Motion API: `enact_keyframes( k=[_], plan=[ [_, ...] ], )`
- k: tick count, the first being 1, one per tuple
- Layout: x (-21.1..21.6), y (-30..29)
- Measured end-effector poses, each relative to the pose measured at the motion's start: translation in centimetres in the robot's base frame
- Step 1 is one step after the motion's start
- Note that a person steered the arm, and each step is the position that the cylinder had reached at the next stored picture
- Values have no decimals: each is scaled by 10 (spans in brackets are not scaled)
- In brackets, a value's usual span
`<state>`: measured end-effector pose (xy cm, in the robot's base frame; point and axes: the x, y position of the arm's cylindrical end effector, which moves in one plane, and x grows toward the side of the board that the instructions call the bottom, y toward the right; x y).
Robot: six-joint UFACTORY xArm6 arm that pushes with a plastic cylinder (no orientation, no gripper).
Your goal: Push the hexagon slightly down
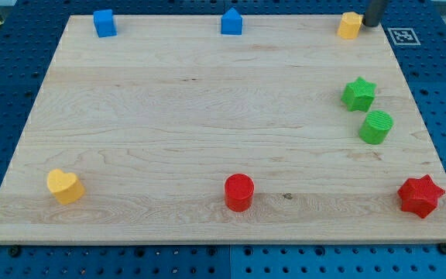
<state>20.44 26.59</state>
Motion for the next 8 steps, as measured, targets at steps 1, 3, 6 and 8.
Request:
enact_keyframes(
  k=[1,3,6,8],
  plan=[
    [-9,-11],
    [1,-25],
    [57,-50],
    [72,-62]
  ],
)
